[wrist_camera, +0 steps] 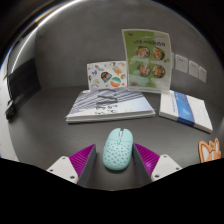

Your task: Arrange mouse

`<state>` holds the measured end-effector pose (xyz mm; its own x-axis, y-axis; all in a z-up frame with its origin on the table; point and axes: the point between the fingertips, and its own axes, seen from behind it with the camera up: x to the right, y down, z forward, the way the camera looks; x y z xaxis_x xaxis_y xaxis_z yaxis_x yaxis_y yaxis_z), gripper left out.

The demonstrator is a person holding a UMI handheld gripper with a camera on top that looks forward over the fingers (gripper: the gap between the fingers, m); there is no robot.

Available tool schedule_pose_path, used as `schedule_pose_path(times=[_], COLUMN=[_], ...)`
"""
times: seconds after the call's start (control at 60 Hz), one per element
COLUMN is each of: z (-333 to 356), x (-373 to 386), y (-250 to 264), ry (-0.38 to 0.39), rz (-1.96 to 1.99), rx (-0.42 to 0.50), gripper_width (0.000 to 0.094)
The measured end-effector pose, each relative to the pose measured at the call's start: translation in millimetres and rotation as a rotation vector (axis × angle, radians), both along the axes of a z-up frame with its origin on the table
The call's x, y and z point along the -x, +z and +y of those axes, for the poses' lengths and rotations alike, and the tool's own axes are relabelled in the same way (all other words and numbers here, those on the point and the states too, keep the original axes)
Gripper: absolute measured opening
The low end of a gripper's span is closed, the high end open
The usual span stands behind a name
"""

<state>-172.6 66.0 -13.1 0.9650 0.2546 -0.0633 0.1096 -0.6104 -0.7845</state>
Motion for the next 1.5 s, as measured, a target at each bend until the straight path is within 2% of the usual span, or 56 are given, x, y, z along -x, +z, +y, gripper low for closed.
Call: schedule_pose_path(times=[0.05, 0.067, 0.083, 0.1, 0.133, 0.167, 0.283, 0.3, 0.317, 0.35, 0.417, 0.483, 0.6, 0.667, 0.733, 0.8, 0.867, 0.967, 1.033, 1.15, 1.167, 1.2, 1.217, 1.233, 1.317, 1.333, 1.417, 1.45, 1.5], z=[5.9, 7.0, 8.1, 9.0, 10.5, 11.1, 10.4, 9.9, 9.0, 3.4, -5.2, -16.5, -38.8, -56.1, -63.8, -75.5, -85.1, -84.9, -79.3, -79.4, -77.0, -73.4, -73.4, -73.6, -74.6, -75.6, -88.2, -95.3, -112.7], x=[-0.3, 0.8, 2.3, 3.9, 5.4, 7.6, 8.4, 8.9, 9.3, 9.2, 10.6, -8.0, -92.1, -166.8, -242.8, -299.8, -344.7, -382.3, -387.1, -390.6, -389.6, -388.9, -389.1, -388.7, -387.6, -387.7, -388.3, -388.3, -386.7], y=[-1.7, -0.7, -1.3, -1.3, -1.4, -1.9, -0.5, 0.1, 0.3, 4.0, 37.9, 94.9, 196.2, 237.3, 246.9, 229.2, 181.0, 91.1, 49.8, 7.6, 0.0, 0.5, 0.3, -0.3, 2.1, 1.7, 3.4, 7.0, 13.9], ry=[-0.017, -0.015, -0.02, -0.025, -0.032, -0.024, 0.02, 0.029, 0.034, 0.05, 0.091, 0.098, 0.027, -0.072, -0.169, -0.256, -0.346, -0.398, -0.386, -0.37, -0.365, -0.36, -0.357, -0.354, -0.327, -0.317, -0.284, -0.268, -0.239], rz=[-0.042, -0.045, -0.046, -0.042, -0.04, -0.042, -0.082, -0.085, -0.087, -0.083, -0.038, 0.003, 0.023, 0.022, -0.002, -0.015, -0.003, -0.034, -0.036, -0.063, -0.06, -0.052, -0.051, -0.05, -0.042, -0.041, -0.041, -0.036, -0.02], rx=[-0.009, -0.018, -0.021, -0.024, -0.031, -0.035, -0.035, -0.035, -0.034, -0.031, -0.093, -0.194, -0.381, -0.464, -0.491, -0.464, -0.377, -0.228, -0.15, -0.077, -0.074, -0.098, -0.096, -0.092, -0.072, -0.066, -0.049, -0.054, -0.06], gripper_width=[0.0745, 0.078, 0.0709, 0.0741, 0.0677, 0.0529, 0.0451, 0.0483, 0.0422, 0.0413, 0.0397, 0.0398, 0.0396, 0.0394, 0.0392, 0.039, 0.039, 0.039, 0.0392, 0.0399, 0.0429, 0.0432, 0.0527, 0.0473, 0.0541, 0.0629, 0.0901, 0.0834, 0.0839])
